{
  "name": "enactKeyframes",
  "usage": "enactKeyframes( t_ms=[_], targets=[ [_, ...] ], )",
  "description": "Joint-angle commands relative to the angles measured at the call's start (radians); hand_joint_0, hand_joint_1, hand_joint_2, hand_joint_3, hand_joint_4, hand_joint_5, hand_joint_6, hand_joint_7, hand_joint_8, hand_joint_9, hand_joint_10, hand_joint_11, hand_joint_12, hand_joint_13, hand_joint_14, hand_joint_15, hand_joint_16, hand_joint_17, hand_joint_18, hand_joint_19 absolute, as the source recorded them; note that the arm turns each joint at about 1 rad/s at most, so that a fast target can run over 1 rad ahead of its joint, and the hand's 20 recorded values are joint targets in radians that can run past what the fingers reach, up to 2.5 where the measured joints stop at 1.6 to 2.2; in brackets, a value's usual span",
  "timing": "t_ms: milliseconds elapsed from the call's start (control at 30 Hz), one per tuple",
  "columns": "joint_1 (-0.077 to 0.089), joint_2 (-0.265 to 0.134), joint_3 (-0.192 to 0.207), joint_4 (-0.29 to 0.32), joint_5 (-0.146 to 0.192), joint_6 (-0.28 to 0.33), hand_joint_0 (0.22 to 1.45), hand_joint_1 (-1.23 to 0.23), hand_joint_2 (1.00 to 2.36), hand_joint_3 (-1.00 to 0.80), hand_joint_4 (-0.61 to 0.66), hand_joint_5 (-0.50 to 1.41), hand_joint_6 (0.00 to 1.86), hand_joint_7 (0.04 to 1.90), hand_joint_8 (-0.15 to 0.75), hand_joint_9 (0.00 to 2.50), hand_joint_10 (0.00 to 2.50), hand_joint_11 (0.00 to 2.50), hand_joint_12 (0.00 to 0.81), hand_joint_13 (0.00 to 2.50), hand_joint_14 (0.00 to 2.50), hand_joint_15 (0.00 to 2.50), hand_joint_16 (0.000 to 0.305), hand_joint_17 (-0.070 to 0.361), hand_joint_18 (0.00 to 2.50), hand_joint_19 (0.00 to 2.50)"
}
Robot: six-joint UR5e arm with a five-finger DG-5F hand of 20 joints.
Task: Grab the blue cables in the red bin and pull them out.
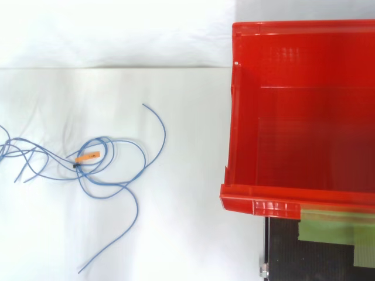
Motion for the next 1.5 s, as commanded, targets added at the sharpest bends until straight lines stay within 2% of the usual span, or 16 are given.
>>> enactKeyframes(
  t_ms=[0, 300, 533, 867, 933, 1000, 1033, 1067, 1100, 1167, 1400, 1467],
  targets=[
    [0.000, 0.001, 0.000, 0.000, -0.001, 0.001, 0.95, -1.00, 1.01, -0.79, 0.01, 0.41, 1.40, 0.40, 0.216, 0.81, 0.02, 0.85, 0.322, 1.01, 0.77, 1.59, 0.045, 0.101, 0.80, 1.09],
    [0.000, 0.001, 0.001, 0.000, -0.001, 0.002, 0.96, -1.00, 1.01, -0.74, -0.07, 0.40, 1.44, 0.41, 0.216, 0.81, 0.02, 0.86, 0.314, 1.01, 0.79, 1.59, 0.045, 0.101, 0.80, 1.09],
    [0.000, 0.000, 0.000, 0.000, -0.001, 0.004, 0.97, -1.01, 1.01, -0.72, -0.08, 0.38, 1.48, 0.39, 0.214, 0.82, 0.02, 0.89, 0.314, 1.01, 0.81, 1.55, 0.045, 0.100, 0.80, 1.08],
    [0.000, 0.001, 0.001, 0.000, -0.001, 0.004, 0.97, -1.00, 1.01, -0.75, -0.06, 0.38, 1.50, 0.36, 0.221, 0.96, 0.01, 1.22, 0.310, 1.03, 0.91, 1.48, 0.044, 0.099, 0.85, 1.08],
    [0.000, 0.000, 0.000, 0.000, -0.001, 0.004, 0.98, -1.00, 1.01, -0.75, -0.06, 0.38, 1.50, 0.37, 0.219, 1.00, 0.01, 1.33, 0.314, 1.04, 0.93, 1.46, 0.044, 0.098, 0.86, 1.07],
    [-0.001, 0.001, 0.000, 0.000, -0.001, 0.004, 0.98, -1.00, 1.01, -0.76, -0.06, 0.38, 1.50, 0.36, 0.209, 1.05, 0.00, 1.57, 0.314, 1.04, 0.97, 1.44, 0.043, 0.097, 0.86, 1.07],
    [0.000, 0.000, 0.001, 0.000, -0.001, 0.004, 0.98, -1.00, 1.01, -0.76, -0.06, 0.38, 1.50, 0.35, 0.212, 1.05, 0.00, 1.61, 0.316, 1.04, 1.02, 1.42, 0.043, 0.097, 0.86, 1.07],
    [0.000, 0.001, 0.000, 0.000, -0.001, 0.006, 0.98, -1.00, 1.01, -0.76, -0.06, 0.38, 1.50, 0.35, 0.211, 1.03, 0.18, 1.58, 0.321, 1.03, 1.03, 1.43, 0.043, 0.097, 0.87, 1.07],
    [-0.001, 0.000, 0.000, 0.000, -0.001, 0.006, 0.98, -1.00, 1.01, -0.76, -0.06, 0.38, 1.50, 0.35, 0.202, 0.99, 0.38, 1.55, 0.316, 1.02, 1.17, 1.38, 0.042, 0.095, 0.88, 1.07],
    [-0.001, 0.001, 0.000, 0.000, -0.001, 0.006, 0.99, -1.00, 1.01, -0.77, -0.07, 0.38, 1.50, 0.35, 0.205, 0.96, 0.60, 1.49, 0.319, 1.00, 1.25, 1.37, 0.042, 0.094, 0.90, 1.08],
    [-0.001, 0.001, 0.000, 0.000, -0.001, 0.004, 1.00, -1.00, 1.01, -0.79, -0.06, 0.38, 1.49, 0.35, 0.211, 0.93, 0.74, 1.43, 0.318, 0.91, 1.96, 1.19, 0.040, 0.090, 1.01, 1.22],
    [-0.001, 0.000, 0.000, 0.000, -0.001, 0.002, 1.00, -1.00, 1.01, -0.79, -0.05, 0.38, 1.49, 0.35, 0.216, 0.92, 0.75, 1.41, 0.311, 0.89, 2.07, 1.18, 0.040, 0.089, 1.03, 1.23]
  ],
)
